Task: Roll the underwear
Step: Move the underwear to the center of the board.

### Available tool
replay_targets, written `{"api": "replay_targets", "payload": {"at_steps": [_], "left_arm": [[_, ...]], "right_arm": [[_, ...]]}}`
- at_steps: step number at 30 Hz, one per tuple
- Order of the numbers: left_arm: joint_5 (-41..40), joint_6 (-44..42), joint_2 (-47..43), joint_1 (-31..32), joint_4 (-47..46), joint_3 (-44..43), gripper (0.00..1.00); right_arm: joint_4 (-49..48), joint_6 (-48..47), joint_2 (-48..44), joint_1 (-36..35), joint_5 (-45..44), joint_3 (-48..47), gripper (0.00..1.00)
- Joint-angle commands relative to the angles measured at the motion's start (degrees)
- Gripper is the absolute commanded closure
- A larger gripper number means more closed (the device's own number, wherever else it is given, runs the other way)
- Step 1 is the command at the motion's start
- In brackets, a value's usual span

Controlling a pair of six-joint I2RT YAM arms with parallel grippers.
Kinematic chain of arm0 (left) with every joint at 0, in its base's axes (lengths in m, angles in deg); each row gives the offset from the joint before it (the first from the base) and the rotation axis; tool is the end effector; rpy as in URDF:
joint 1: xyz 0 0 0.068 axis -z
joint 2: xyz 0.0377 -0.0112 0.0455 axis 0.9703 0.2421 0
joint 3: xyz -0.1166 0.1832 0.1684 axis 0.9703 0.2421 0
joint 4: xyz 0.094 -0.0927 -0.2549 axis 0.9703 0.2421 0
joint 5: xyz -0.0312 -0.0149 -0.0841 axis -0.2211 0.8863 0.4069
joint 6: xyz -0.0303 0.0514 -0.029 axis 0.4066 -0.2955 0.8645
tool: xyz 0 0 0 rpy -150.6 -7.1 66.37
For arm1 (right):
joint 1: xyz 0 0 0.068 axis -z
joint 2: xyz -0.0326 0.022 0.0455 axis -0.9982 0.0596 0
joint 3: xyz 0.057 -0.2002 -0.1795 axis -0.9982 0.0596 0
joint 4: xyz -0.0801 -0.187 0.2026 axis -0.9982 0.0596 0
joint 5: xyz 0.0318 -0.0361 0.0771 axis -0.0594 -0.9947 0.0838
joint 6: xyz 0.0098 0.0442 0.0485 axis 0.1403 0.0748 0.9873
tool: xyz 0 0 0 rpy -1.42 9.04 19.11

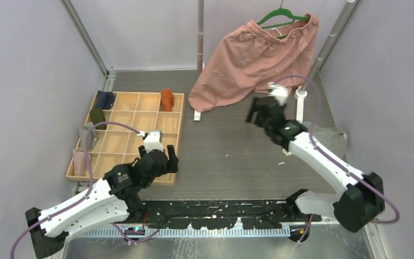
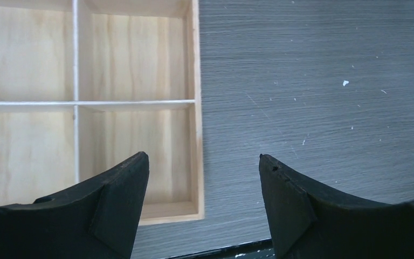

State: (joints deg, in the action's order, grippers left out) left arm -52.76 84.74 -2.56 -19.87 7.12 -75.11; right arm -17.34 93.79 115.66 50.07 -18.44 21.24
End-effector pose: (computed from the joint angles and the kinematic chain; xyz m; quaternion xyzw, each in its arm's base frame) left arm 0.1165 -0.1208 0.2473 -0.0290 0.8857 -0.1213 0.4471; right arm 0.2722 0.1725 0.2828 0.0323 0.8673 0.0675 0.4922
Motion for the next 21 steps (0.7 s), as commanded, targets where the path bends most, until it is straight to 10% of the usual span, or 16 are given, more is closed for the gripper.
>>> {"api": "replay_targets", "payload": {"at_steps": [1,8,21], "left_arm": [[3.6,0.0,3.2,-0.4,-9.1,0.4,0.24],[6.2,0.0,7.1,-0.4,-11.5,0.2,0.24],[10.0,0.6,2.8,-0.3,-12.6,3.0,0.24]], "right_arm": [[12.1,10.2,-9.5,20.5,-2.7,6.5,0.22],[10.1,11.4,-7.7,37.5,4.2,12.5,0.18],[5.6,13.3,6.9,38.6,9.0,14.5,0.28]]}}
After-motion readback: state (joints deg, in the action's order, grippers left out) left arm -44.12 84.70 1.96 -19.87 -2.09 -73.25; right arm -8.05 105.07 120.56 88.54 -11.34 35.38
